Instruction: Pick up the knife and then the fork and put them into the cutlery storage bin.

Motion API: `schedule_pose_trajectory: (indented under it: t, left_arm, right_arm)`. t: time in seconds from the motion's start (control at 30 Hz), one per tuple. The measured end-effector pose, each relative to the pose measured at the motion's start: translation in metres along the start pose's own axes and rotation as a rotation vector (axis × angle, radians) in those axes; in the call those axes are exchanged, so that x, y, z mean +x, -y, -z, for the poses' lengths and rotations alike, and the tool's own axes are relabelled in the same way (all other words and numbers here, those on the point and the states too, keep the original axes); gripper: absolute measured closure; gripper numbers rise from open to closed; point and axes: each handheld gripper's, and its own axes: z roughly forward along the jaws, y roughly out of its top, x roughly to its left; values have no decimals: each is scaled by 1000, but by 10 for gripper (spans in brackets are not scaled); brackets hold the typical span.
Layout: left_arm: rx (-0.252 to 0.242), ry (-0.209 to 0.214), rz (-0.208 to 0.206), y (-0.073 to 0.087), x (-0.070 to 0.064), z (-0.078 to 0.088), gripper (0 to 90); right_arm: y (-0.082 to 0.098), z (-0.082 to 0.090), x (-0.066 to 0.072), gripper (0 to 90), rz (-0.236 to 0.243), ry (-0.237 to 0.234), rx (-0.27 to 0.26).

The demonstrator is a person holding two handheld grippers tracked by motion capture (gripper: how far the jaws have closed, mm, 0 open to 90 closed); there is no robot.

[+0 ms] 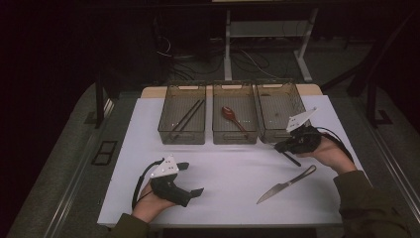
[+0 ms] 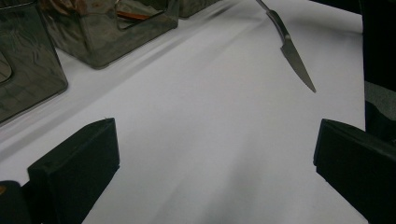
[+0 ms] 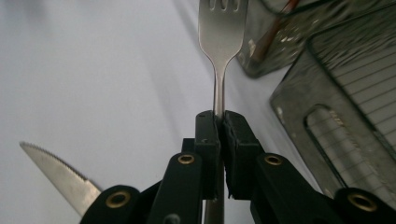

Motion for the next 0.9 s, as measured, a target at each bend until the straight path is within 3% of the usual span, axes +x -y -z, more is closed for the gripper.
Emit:
schedule_pose_trajectory:
  t: [0.33, 0.6, 0.9]
  left_arm:
    - [2, 0, -3, 0, 0, 0, 0]
    - [2, 1, -4, 0, 1, 0, 0]
    - [-1, -1, -5, 1, 2, 1, 0]
  right_arm:
    - [10, 14, -4, 837, -131, 73, -180]
    - [17, 18, -8, 837, -204, 124, -268]
    - [17, 29, -12, 837, -243, 189, -337]
